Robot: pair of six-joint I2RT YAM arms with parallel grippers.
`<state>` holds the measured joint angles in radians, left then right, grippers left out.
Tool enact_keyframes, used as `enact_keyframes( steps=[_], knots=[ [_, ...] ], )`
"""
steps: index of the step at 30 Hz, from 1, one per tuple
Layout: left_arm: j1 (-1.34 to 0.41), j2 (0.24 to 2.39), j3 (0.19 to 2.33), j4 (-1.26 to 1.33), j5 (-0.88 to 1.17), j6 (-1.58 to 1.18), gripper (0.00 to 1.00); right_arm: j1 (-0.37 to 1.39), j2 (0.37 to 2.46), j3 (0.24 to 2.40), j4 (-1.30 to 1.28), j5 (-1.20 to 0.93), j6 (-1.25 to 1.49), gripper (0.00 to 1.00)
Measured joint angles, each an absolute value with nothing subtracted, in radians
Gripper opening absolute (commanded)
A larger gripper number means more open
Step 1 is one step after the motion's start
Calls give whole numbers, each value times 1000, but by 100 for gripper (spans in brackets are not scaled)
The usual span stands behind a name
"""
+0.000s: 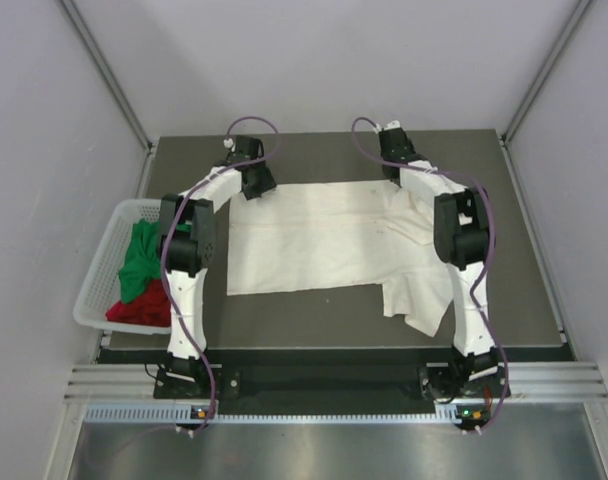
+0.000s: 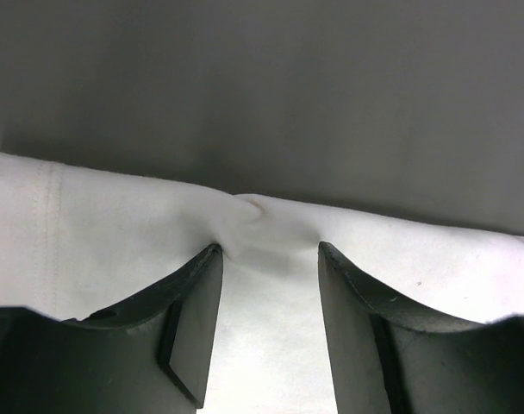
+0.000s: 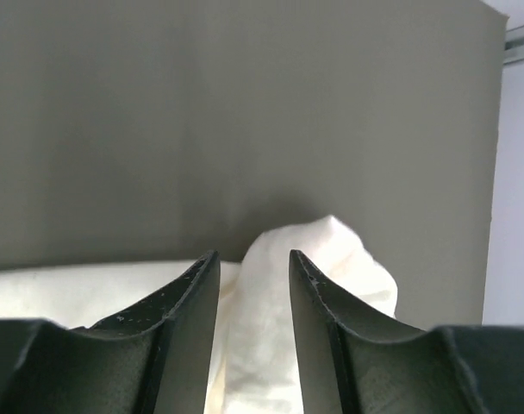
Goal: Fold and stack the t-shirts
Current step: Fold the tshirt
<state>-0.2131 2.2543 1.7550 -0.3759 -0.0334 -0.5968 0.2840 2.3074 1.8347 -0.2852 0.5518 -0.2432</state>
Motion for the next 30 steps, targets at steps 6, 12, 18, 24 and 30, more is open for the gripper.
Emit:
enact_keyframes(
  steps=[6, 12, 18, 24, 30],
  knots=[
    [-212, 2249, 1741, -361, -39, -604, 53, 271, 2364, 1906, -294, 617, -253, 0],
    [-210, 2249, 1740, -360, -46, -612, 53, 220, 2360, 1911, -304, 657, -213, 0],
    [-210, 2249, 1739, -359, -45, -619, 53, 118, 2275, 1862, -322, 557, -126, 0],
    [-204, 2246, 1739, -355, 0, -617, 55, 113, 2188, 1862, -335, 451, -94, 33],
    [-199, 2219, 1726, -364, 64, -604, 59, 179, 2117, 1816, -340, 300, -128, 40]
  ],
)
